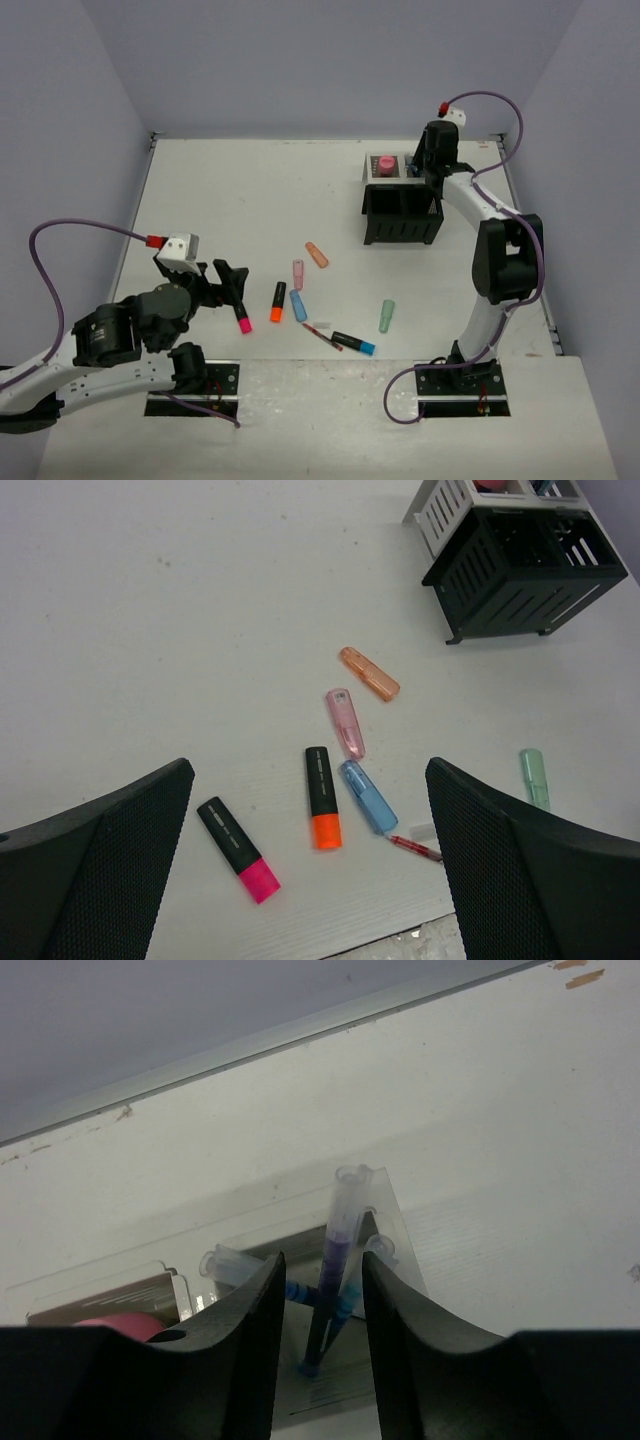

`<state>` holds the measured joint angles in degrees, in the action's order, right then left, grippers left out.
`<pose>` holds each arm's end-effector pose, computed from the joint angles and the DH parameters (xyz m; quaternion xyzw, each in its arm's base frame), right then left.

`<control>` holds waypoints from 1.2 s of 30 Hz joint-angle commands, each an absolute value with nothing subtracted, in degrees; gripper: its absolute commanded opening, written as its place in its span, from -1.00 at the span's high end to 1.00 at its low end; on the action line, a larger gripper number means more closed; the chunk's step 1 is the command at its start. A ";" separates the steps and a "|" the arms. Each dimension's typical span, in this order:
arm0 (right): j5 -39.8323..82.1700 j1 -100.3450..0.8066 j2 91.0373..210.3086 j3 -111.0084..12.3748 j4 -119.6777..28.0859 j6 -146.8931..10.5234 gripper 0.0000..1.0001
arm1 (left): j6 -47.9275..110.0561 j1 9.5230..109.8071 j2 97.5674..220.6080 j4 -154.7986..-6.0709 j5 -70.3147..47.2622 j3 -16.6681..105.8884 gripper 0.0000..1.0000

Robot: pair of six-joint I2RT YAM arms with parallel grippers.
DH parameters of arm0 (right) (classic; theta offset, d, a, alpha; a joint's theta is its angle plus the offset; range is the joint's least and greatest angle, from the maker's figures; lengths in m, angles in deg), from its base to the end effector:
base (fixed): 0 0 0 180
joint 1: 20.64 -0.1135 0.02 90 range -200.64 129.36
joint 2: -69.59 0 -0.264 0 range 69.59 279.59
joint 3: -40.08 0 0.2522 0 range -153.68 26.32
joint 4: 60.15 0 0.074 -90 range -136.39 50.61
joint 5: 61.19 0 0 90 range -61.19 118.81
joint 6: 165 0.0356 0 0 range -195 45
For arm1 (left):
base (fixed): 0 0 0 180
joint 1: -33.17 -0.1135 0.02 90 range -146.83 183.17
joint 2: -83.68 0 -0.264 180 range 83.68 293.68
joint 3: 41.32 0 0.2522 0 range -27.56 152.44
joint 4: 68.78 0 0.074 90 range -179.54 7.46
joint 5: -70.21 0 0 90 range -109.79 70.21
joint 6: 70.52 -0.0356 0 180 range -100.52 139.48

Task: Sort the stationery into containers
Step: Place the pen in the storage box, then pick up the pen from the center of the board.

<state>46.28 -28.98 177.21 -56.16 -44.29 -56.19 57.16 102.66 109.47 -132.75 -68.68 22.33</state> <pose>0.4400 0.0537 0.2659 0.1557 0.8331 -0.0052 0.5307 0.0493 -0.0551 0.3403 0.0011 0.8029 -0.1792 0.5685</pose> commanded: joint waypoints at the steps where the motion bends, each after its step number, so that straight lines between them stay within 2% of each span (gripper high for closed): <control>1: 45.25 -29.08 172.95 -55.16 -44.28 -56.89 0.16 | 56.22 102.86 110.49 -130.35 -69.53 22.71 -1.00; 9: 45.73 -32.68 161.22 -52.63 -41.16 -57.88 0.17 | 57.54 102.80 110.27 -130.86 -70.50 22.25 -1.00; 12: 45.12 -38.75 156.95 -51.77 -36.91 -59.92 0.16 | 59.85 102.76 111.51 -132.00 -72.42 22.44 -1.00; 16: 35.89 -47.18 154.10 -51.67 -20.41 -56.39 0.15 | 63.10 101.88 114.75 -132.94 -74.19 22.27 -1.00; 18: 35.83 -52.18 153.96 -49.30 -17.11 -54.05 0.15 | 63.28 101.29 118.07 -133.39 -74.07 22.49 -1.00; 23: 37.72 -66.46 154.49 -41.98 -16.17 -48.98 -0.03 | 77.42 101.07 130.29 -141.60 -75.39 25.82 -1.00; 27: 36.31 -75.29 156.75 -40.13 -17.66 -55.24 -0.06 | 87.39 101.02 136.31 -144.75 -75.42 26.86 -1.00; 31: 37.47 -79.57 157.68 -38.14 -14.75 -58.23 -0.05 | 93.61 101.02 134.48 -149.10 -76.13 27.45 -1.00; 36: 33.82 -84.38 156.79 -34.76 -15.43 -55.66 0.04 | 93.27 101.04 126.83 -151.98 -76.06 27.59 -1.00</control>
<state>35.29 -81.16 158.58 -36.36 -16.48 -56.34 87.85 101.32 132.75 -146.96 -72.62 24.71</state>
